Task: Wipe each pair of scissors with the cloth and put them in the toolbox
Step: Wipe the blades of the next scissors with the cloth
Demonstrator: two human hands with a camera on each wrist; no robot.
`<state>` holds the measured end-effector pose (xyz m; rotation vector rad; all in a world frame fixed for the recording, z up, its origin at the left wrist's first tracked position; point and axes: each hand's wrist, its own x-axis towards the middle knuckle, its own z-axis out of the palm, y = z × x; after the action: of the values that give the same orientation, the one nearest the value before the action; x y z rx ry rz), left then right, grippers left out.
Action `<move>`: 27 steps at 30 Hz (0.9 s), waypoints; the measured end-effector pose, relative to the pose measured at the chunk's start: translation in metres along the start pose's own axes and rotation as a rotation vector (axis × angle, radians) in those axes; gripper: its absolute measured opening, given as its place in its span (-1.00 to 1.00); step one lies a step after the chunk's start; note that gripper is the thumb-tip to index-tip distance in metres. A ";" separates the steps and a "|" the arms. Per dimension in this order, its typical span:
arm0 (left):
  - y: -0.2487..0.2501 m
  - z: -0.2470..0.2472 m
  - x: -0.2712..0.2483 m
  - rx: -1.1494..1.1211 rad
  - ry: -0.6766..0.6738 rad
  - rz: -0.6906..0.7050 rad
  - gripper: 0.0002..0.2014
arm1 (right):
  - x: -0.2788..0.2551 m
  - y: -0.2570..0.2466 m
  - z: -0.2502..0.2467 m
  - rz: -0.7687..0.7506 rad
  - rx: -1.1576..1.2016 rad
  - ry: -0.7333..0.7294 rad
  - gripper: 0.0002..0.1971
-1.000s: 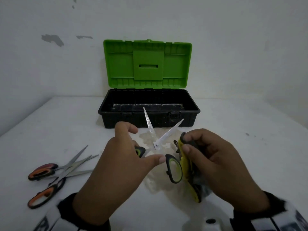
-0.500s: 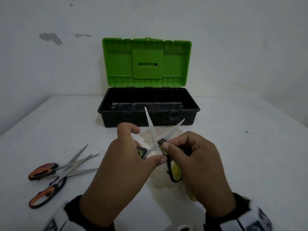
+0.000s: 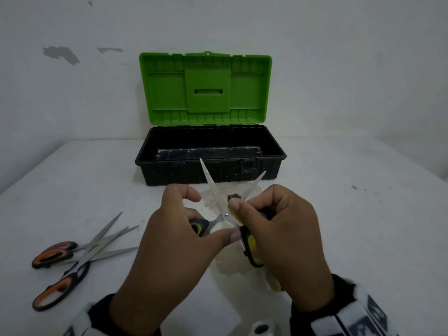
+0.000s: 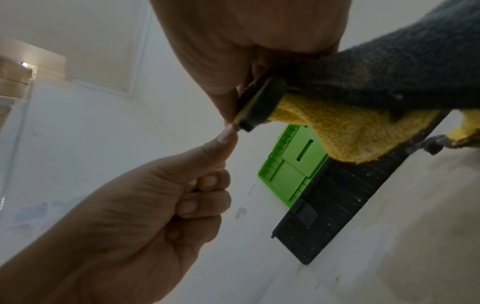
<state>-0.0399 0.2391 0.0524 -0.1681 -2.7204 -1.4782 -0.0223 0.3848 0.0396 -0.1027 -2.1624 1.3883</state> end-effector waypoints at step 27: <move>-0.004 -0.011 0.003 -0.035 -0.064 0.056 -0.35 | 0.008 0.005 -0.007 -0.053 -0.011 0.070 -0.78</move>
<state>-0.0439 0.2280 0.0554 -0.2955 -2.7160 -1.5316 -0.0271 0.3954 0.0413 -0.0959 -2.1002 1.3233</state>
